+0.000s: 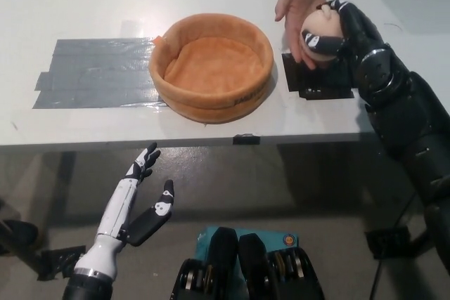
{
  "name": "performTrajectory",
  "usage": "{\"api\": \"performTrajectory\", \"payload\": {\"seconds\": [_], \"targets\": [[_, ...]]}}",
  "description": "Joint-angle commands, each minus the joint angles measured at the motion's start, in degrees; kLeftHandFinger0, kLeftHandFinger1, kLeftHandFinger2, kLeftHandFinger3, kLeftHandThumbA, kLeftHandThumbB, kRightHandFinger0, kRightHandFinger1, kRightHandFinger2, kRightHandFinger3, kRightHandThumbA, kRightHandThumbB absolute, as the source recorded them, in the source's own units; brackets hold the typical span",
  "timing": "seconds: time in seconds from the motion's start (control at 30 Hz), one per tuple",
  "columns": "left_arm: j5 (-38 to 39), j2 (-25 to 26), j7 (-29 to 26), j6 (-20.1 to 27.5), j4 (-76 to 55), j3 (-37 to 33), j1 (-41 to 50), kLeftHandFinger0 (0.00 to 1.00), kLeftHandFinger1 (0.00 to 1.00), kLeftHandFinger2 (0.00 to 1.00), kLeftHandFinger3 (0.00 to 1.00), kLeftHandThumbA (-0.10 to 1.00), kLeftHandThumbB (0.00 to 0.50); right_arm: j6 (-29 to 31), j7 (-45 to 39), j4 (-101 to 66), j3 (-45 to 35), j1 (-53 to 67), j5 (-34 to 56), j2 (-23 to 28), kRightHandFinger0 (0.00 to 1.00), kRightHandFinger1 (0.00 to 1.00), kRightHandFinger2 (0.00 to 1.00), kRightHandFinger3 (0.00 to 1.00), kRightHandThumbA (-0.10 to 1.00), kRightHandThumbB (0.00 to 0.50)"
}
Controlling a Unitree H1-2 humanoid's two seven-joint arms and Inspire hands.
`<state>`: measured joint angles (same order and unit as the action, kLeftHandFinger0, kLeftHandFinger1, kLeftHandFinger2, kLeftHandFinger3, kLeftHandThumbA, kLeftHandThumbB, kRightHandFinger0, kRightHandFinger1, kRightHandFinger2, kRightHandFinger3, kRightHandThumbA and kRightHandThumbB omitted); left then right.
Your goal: A person hands a emotional support dumpling to the robot which it grabs with its right hand and places in the soft place kept infront of it in the centre of the desk
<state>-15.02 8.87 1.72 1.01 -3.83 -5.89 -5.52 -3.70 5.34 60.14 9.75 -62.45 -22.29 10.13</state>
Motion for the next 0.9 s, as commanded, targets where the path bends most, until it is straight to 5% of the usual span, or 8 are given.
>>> {"api": "performTrajectory", "payload": {"seconds": [0.0,0.2,0.3,0.33,0.37,0.4,0.6,0.87], "targets": [[0.5,0.2,-0.1,1.9,-0.7,0.4,-1.3,1.00,1.00,1.00,1.00,0.44,0.000,4.9,3.5,-5.3,-3.1,-4.0,3.6,-0.3,0.00,0.46,0.83,0.90,-0.10,0.170],[0.4,0.3,-0.1,2.2,-0.7,0.3,-1.0,1.00,1.00,1.00,1.00,0.45,0.000,0.8,3.6,-17.9,-3.2,-3.9,1.6,-1.5,0.03,0.54,0.91,0.98,-0.10,0.160],[0.2,0.3,-0.1,1.8,-1.0,0.3,-1.0,1.00,1.00,1.00,1.00,0.45,0.000,-1.6,3.3,-21.5,-2.8,-4.3,0.8,-2.4,0.55,0.92,1.00,0.86,-0.10,0.193],[0.2,0.3,-0.1,1.8,-1.0,0.3,-0.9,1.00,1.00,1.00,1.00,0.45,0.000,-2.6,2.5,-23.6,-2.3,-4.5,0.4,-2.9,0.51,0.79,0.89,0.69,-0.10,0.199],[0.2,0.3,0.0,1.6,-1.1,0.3,-0.9,1.00,1.00,1.00,1.00,0.45,0.000,-2.8,1.9,-24.8,-1.7,-4.7,0.1,-3.1,0.17,0.36,0.49,0.47,-0.10,0.186],[0.1,0.3,0.0,1.4,-1.3,0.3,-0.9,1.00,1.00,1.00,1.00,0.45,0.000,-2.7,1.6,-26.3,-0.8,-4.7,-0.7,-3.6,0.01,0.21,0.42,0.44,-0.10,0.182],[-0.3,0.0,0.1,-0.5,-2.4,0.3,-0.7,1.00,1.00,1.00,1.00,0.52,0.000,2.0,2.1,-23.2,4.3,-5.6,-3.0,-7.4,0.02,0.35,0.84,0.88,-0.10,0.173],[-0.3,0.0,0.2,0.8,-1.9,-0.3,-0.8,1.00,1.00,1.00,1.00,0.52,0.000,5.4,6.7,-7.4,9.4,-9.0,-5.8,-12.5,0.00,0.43,0.86,0.84,-0.10,0.200]]}}
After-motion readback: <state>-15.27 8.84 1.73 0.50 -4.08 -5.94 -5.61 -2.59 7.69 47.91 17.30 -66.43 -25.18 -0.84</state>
